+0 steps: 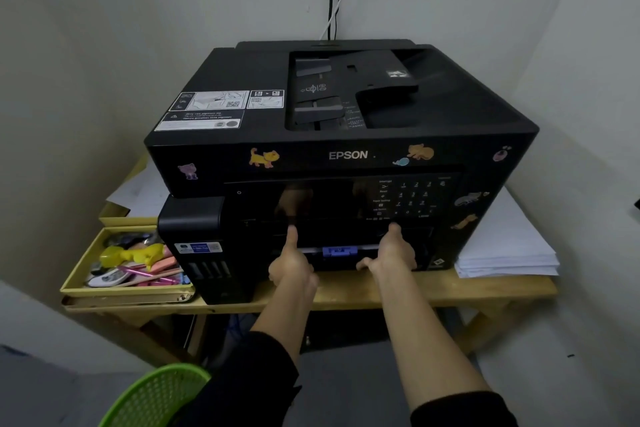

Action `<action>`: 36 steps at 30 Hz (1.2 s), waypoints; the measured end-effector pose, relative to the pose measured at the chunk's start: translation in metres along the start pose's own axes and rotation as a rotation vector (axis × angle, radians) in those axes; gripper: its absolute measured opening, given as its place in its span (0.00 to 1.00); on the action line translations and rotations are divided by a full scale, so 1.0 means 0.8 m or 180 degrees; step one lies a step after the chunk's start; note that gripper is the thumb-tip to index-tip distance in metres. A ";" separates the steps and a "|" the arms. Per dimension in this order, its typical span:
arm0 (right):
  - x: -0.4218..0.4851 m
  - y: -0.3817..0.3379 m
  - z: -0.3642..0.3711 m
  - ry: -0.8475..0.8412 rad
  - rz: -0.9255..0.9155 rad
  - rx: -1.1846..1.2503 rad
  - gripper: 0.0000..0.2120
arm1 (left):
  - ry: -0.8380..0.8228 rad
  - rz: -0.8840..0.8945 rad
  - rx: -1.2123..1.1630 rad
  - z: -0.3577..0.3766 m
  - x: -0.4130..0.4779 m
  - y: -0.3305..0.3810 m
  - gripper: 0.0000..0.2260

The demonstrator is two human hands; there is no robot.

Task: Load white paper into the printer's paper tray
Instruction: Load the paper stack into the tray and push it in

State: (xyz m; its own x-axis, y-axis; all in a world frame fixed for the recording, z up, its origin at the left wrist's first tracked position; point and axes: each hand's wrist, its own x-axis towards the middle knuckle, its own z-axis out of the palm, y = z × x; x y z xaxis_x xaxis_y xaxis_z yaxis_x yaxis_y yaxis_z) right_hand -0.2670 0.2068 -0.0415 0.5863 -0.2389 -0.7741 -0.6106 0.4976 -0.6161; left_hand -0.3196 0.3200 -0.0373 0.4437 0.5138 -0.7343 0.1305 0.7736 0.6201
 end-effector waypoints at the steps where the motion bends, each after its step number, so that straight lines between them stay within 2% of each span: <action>1: 0.001 0.000 0.000 -0.0021 0.0006 -0.0001 0.35 | -0.0023 -0.0016 0.0033 0.000 0.000 0.001 0.16; 3: 0.005 -0.003 0.002 -0.0076 -0.0014 0.0016 0.33 | -0.0092 0.0010 0.0050 0.002 0.000 0.002 0.15; 6: 0.012 -0.010 0.008 -0.0248 -0.0131 0.0092 0.27 | -0.0159 -0.0016 0.0158 0.006 0.003 0.013 0.22; 9: 0.024 -0.012 0.014 -0.0330 -0.0167 0.0198 0.24 | -0.0203 -0.0067 0.0137 0.015 0.010 0.019 0.18; 13: 0.034 -0.007 0.015 -0.0398 -0.0196 0.0291 0.23 | -0.0137 -0.0154 0.0043 0.024 0.014 0.013 0.17; 16: 0.034 -0.006 0.011 -0.0498 -0.0245 0.0288 0.24 | -0.0154 -0.0054 0.0095 0.022 0.020 0.011 0.20; 21: 0.027 -0.006 -0.010 -0.0920 -0.0210 0.0018 0.24 | -0.0495 0.0092 0.0472 0.004 0.018 0.010 0.24; 23: 0.024 -0.007 -0.021 -0.1083 -0.0144 -0.0231 0.28 | -0.0854 0.0073 0.0749 -0.008 0.017 0.015 0.24; 25: 0.017 -0.005 -0.032 -0.1111 -0.0180 -0.0540 0.33 | -0.1143 0.0019 0.1133 -0.021 0.021 0.018 0.29; 27: 0.013 0.002 -0.044 -0.0999 -0.0272 -0.0767 0.36 | -0.1161 0.0086 0.1448 -0.031 0.023 0.015 0.36; 30: 0.004 0.017 -0.064 -0.0732 -0.0558 -0.1070 0.38 | -0.0852 0.0405 0.2248 -0.036 0.012 -0.005 0.46; 32: 0.001 0.027 -0.078 -0.0543 -0.0796 -0.1243 0.38 | -0.0743 0.0755 0.2868 -0.036 -0.002 -0.027 0.46; 36: -0.003 0.034 -0.114 -0.0318 -0.1300 -0.1557 0.34 | -0.1191 0.1115 0.3596 -0.030 -0.034 -0.081 0.39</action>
State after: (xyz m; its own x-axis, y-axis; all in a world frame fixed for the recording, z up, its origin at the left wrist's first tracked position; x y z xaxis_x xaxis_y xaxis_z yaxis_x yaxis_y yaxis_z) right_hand -0.3334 0.1449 -0.0699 0.8552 -0.2383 -0.4603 -0.4860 -0.0602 -0.8719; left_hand -0.3611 0.2649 -0.0642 0.8102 0.3472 -0.4723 0.5622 -0.2323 0.7937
